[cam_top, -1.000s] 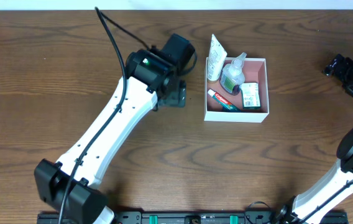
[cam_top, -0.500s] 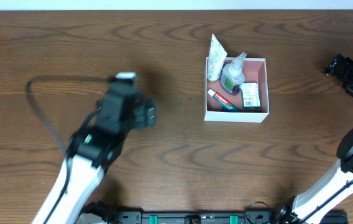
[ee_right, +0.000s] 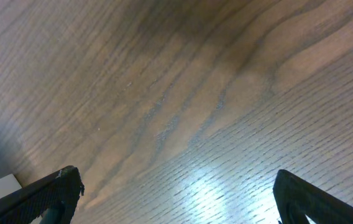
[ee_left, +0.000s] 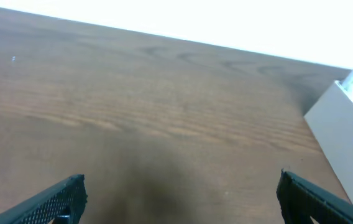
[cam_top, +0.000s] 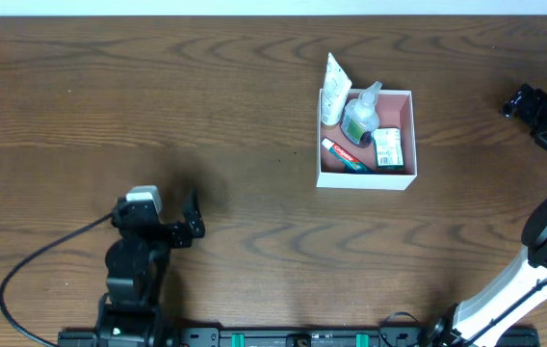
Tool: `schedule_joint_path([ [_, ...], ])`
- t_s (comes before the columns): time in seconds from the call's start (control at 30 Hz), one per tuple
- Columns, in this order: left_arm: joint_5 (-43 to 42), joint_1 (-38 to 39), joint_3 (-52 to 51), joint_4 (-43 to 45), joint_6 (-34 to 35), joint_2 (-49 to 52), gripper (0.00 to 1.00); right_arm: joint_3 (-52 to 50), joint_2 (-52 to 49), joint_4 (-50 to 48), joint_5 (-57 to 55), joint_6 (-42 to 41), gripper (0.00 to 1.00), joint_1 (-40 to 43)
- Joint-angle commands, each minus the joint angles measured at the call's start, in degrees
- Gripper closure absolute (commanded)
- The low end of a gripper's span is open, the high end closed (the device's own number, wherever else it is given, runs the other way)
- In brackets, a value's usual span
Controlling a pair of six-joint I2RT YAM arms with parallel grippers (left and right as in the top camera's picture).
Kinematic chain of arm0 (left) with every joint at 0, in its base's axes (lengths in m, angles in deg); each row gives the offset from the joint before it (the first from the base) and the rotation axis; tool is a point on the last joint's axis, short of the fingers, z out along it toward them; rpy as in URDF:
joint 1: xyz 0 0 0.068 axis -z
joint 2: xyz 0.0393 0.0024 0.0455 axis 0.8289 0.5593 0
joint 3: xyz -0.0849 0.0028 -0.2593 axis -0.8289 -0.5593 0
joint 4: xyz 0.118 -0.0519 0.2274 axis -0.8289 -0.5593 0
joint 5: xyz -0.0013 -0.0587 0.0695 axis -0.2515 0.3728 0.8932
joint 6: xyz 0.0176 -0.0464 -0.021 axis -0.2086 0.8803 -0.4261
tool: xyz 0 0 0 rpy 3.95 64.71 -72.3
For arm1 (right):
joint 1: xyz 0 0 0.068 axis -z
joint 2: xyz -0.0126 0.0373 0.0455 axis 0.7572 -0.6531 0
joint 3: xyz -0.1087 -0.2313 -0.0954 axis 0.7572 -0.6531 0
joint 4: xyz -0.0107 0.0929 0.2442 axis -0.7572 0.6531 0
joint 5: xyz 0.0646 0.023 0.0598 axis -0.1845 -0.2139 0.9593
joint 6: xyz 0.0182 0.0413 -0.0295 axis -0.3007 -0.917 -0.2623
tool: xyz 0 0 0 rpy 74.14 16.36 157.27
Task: Pack container
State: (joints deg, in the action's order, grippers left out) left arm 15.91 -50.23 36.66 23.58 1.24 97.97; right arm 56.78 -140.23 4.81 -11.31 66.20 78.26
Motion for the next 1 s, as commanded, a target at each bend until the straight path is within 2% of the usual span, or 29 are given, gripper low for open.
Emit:
schedule_joint_path([
  [0.0,-1.2,-0.7,-2.4,1.7,-2.6,-2.9,0.02,-0.2,1.4,0.0,-0.1,-0.6,0.01,0.2],
  [0.33,-1.2,-4.1,-4.3,-0.9,-2.6,-10.4,0.02,-0.2,1.4,0.0,-0.1,-0.6,0.01,0.2],
  [0.63,-1.2,-5.9,-4.7,-10.4,-2.7,-18.8,0.02,-0.2,1.4,0.0,-0.1,-0.6,0.01,0.2],
  [0.97,-1.4,-5.9,-5.0,-10.4,-3.6,-18.8,0.02,-0.2,1.4,0.0,-0.1,-0.6,0.01,0.2],
])
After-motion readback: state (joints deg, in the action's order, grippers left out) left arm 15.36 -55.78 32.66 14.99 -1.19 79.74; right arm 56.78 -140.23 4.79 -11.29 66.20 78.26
